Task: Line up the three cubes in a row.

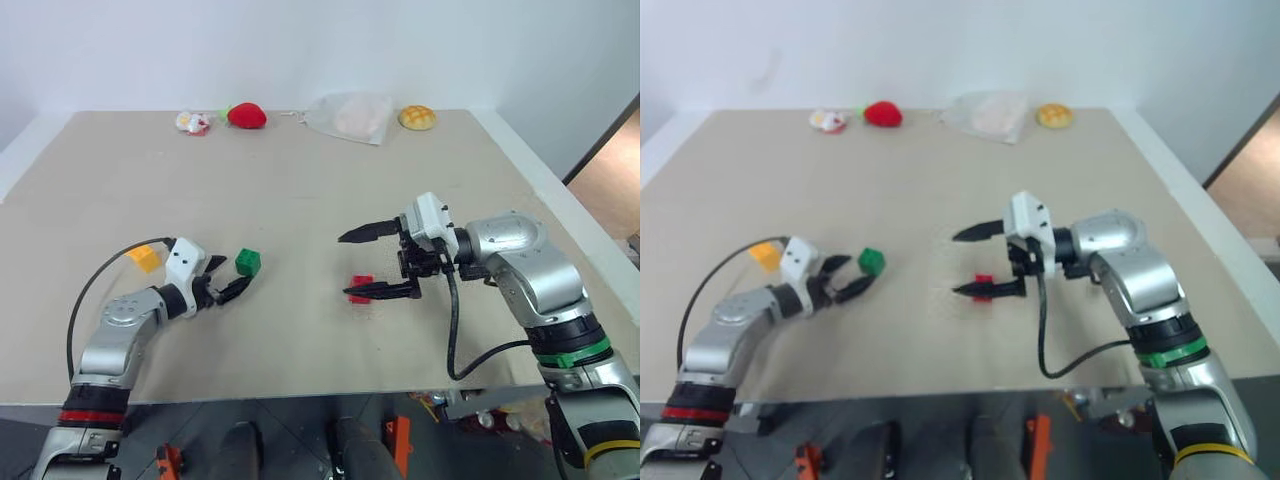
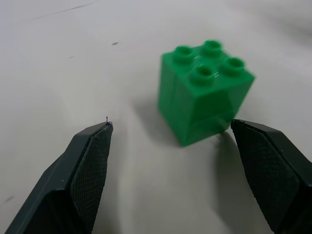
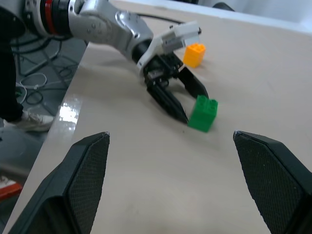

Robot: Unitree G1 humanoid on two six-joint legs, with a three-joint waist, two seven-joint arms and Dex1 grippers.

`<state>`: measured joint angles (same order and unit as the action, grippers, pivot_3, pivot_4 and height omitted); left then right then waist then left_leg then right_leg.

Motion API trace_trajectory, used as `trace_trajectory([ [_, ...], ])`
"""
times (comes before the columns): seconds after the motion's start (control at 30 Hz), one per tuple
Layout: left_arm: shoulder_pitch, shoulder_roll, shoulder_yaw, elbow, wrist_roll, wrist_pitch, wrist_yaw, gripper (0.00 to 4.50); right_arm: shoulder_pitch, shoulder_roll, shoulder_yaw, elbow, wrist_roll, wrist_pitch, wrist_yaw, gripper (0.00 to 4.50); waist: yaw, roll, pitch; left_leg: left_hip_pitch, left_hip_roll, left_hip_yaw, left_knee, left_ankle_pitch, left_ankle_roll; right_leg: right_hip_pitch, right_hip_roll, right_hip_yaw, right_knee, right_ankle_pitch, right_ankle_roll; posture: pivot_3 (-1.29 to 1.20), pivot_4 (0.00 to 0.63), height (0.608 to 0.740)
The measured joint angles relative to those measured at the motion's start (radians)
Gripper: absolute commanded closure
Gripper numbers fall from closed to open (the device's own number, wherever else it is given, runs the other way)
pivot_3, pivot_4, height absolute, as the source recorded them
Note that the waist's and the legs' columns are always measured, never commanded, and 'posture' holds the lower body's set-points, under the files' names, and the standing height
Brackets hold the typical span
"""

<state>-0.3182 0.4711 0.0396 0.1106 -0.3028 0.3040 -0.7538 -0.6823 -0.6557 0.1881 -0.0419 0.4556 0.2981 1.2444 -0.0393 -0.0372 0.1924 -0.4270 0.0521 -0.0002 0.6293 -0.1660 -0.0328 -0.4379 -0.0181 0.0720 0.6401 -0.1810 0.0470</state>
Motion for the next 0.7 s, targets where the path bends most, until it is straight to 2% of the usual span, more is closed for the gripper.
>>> trace_trajectory([
  [0.33,-0.016,-0.018,-0.014,0.001,0.001,0.012,0.005,0.48,0.000,0.031,-0.002,-0.001,-0.001,0.020,-0.025,0.29,-0.002,0.000,0.000,-0.001,0.000,0.000,0.001,0.000,0.000,0.000,0.000,0.000,0.000,0.000,0.000,0.00,0.150,0.739],
  [0.5,-0.049,-0.046,-0.022,0.019,0.024,0.031,0.056,0.48,-0.001,0.049,-0.002,0.022,-0.015,0.003,-0.026,0.29,-0.002,0.000,0.000,-0.001,0.000,0.000,0.001,0.000,0.000,0.000,0.000,0.000,0.000,0.000,0.001,0.00,0.150,0.739],
  [0.6,-0.055,-0.067,-0.021,0.022,0.033,0.035,0.095,1.28,-0.002,0.062,-0.002,0.029,-0.029,0.000,-0.032,0.25,-0.002,0.000,0.000,-0.001,0.000,-0.001,0.001,0.000,0.000,0.000,0.000,0.000,0.001,0.001,0.001,0.00,0.150,0.739],
  [0.7,-0.071,-0.079,-0.018,0.034,0.038,0.046,0.120,2.38,-0.005,0.080,-0.002,0.030,-0.032,0.000,-0.039,0.25,0.000,0.000,0.000,-0.001,0.000,-0.001,0.001,0.001,0.000,0.000,0.000,0.000,0.001,0.001,0.001,0.00,0.150,0.739],
])
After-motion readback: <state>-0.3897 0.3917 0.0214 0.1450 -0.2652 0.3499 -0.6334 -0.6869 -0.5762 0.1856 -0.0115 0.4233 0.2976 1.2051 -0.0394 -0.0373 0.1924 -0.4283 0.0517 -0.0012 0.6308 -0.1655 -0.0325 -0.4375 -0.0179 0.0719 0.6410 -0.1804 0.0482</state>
